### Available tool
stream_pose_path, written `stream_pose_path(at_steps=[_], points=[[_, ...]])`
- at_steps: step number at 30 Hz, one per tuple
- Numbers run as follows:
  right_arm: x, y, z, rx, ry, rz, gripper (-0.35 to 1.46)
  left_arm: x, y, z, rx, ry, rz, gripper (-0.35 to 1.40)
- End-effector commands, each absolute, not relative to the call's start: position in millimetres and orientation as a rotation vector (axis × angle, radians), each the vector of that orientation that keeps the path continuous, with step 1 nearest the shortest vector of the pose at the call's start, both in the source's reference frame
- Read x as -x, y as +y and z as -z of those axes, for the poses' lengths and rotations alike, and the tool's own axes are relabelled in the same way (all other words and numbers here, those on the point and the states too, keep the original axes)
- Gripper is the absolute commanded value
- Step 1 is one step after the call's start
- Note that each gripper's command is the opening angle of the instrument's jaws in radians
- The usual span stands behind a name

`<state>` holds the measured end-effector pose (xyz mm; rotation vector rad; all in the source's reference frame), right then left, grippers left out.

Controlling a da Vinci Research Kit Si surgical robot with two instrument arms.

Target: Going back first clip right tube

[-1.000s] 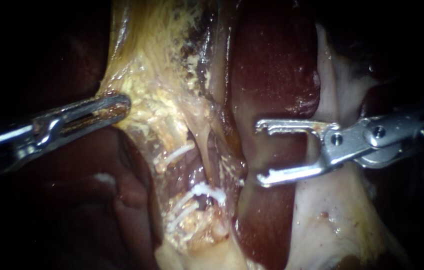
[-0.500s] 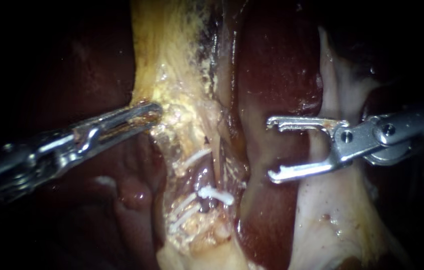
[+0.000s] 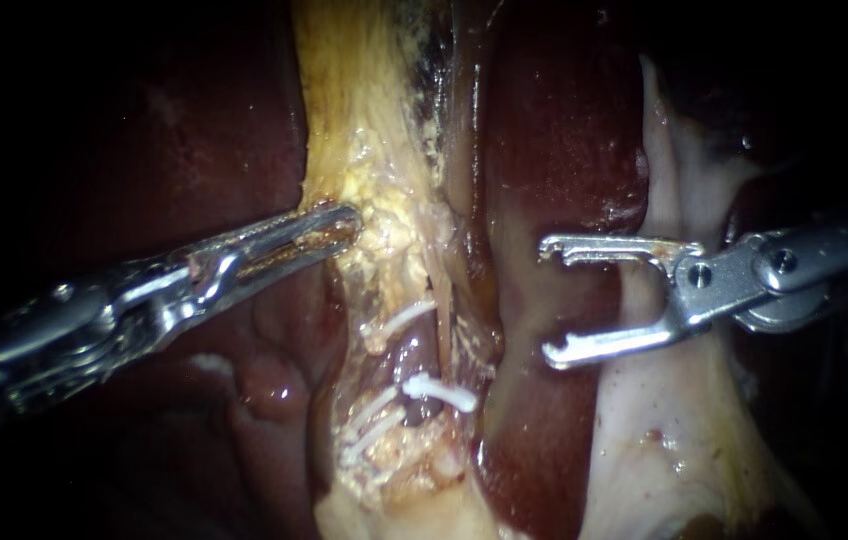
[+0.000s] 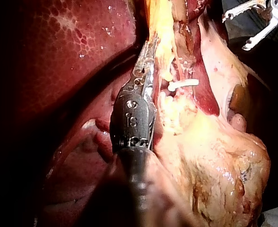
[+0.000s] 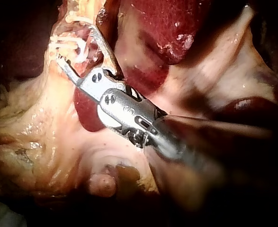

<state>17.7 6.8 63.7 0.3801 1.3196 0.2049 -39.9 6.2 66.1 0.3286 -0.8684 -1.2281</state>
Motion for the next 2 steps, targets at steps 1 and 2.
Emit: stream_pose_path(at_steps=[1, 2], points=[[-17.7, 6.8, -63.7, -0.38, 1.32, -0.205, 0.6, 39.9, 6.2, -66.0, -0.329, -0.868, 1.228, -0.35], [-17.7, 6.8, -63.7, -0.38, 1.32, -0.205, 0.6, 39.9, 6.2, -66.0, -0.329, -0.868, 1.228, -0.35]])
